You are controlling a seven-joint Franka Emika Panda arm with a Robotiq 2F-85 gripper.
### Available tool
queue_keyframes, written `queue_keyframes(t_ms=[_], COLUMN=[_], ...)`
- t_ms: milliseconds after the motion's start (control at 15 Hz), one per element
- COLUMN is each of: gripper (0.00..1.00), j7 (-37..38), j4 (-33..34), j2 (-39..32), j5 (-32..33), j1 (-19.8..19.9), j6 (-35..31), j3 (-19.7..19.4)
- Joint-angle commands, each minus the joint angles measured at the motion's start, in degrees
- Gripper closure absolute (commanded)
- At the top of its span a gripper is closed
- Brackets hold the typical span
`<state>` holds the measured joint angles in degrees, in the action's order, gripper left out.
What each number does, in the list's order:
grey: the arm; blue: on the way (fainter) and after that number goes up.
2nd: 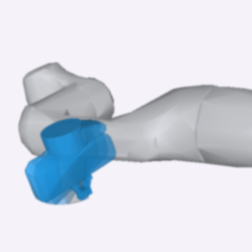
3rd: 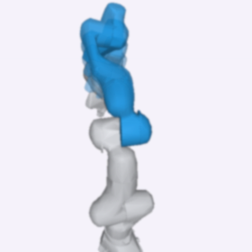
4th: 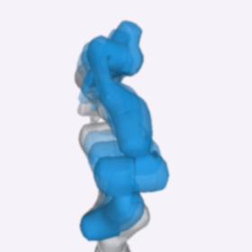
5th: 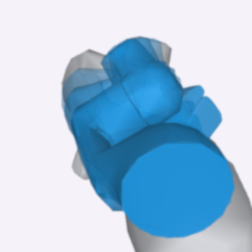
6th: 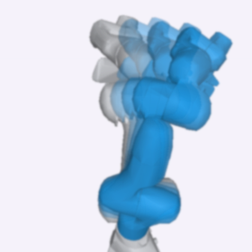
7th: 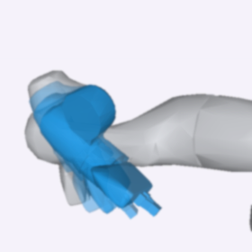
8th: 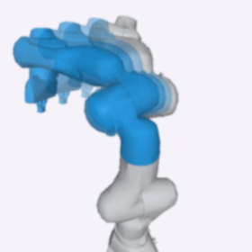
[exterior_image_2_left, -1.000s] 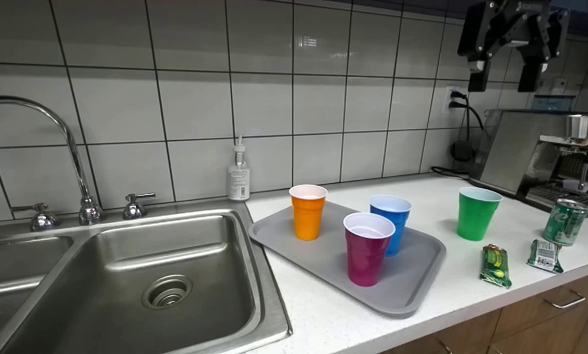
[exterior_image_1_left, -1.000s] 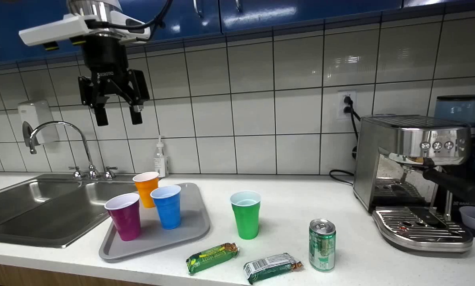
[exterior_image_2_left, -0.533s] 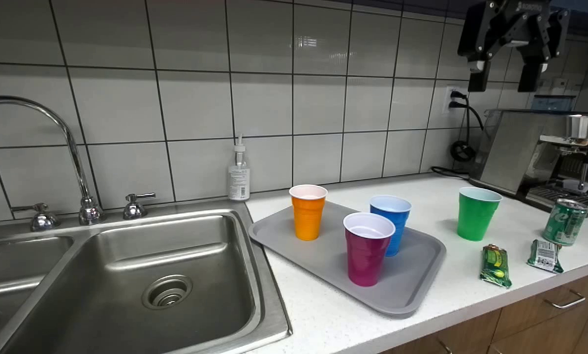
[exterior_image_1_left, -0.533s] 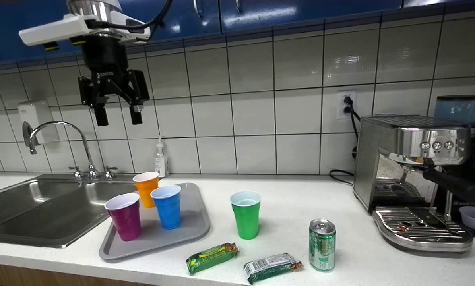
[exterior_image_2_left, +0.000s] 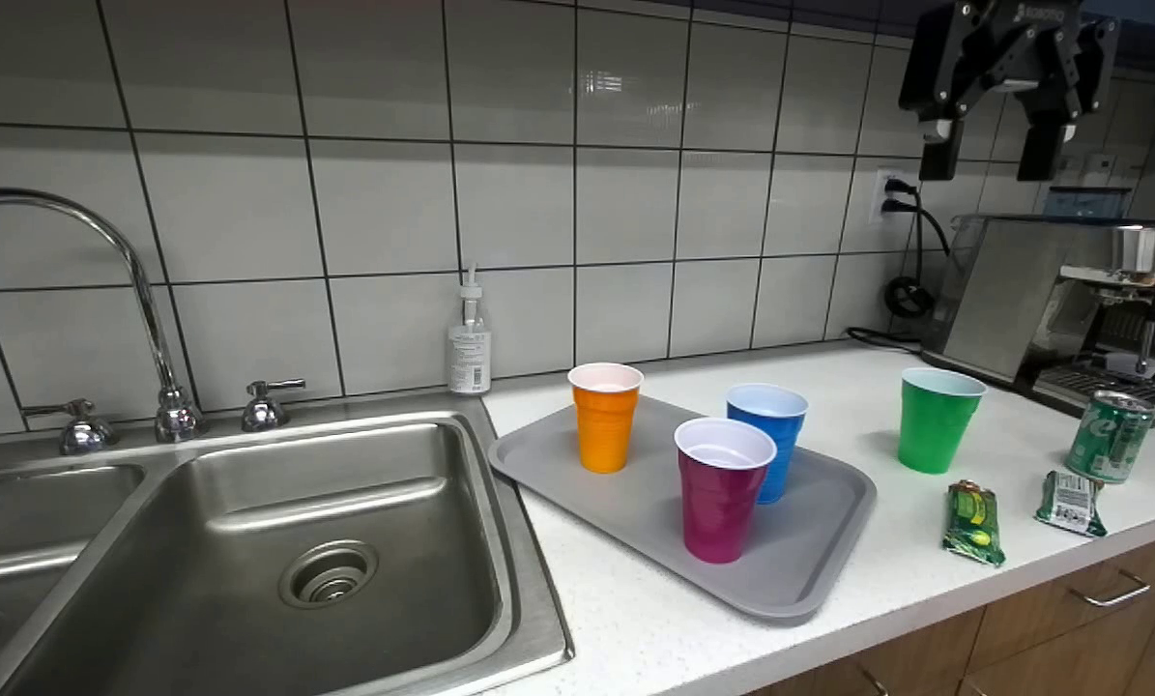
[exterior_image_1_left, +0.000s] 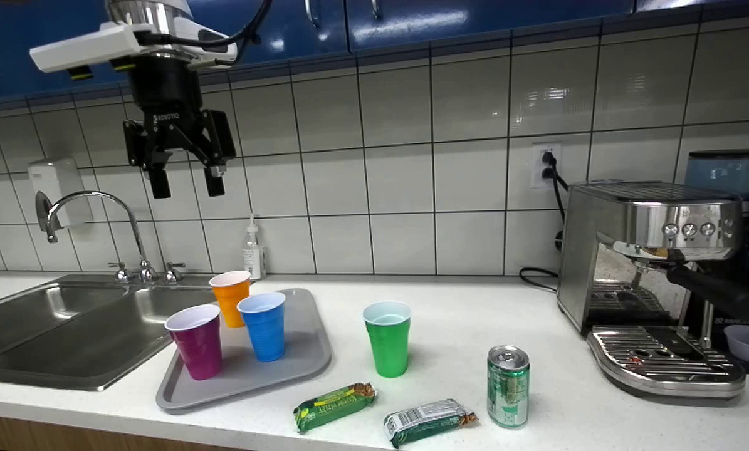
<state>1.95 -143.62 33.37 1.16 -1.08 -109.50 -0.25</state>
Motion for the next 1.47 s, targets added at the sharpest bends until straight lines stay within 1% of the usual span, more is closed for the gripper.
queue_keyframes(t_ms=[0, 333, 533, 733, 1000, 1400], gripper=[0.0, 0.0, 0.0, 0.0, 0.0, 0.0], j7=[-0.3, -1.1, -1.0, -1.4, -1.4, -0.6], j4=[-0.6, -2.3, -3.6, -4.6, -5.2, -4.4], j2=[0.2, -0.6, -1.8, -3.8, -7.9, -15.8], j5=[0.7, 2.2, 3.9, 3.9, 3.2, 3.4], j1=[0.5, 0.9, 1.3, 1.4, 1.6, 1.9], j6=[-0.7, -4.8, -9.1, -13.9, -20.3, -28.6], j3=[0.6, 0.3, 0.2, -0.5, -1.5, -1.3])
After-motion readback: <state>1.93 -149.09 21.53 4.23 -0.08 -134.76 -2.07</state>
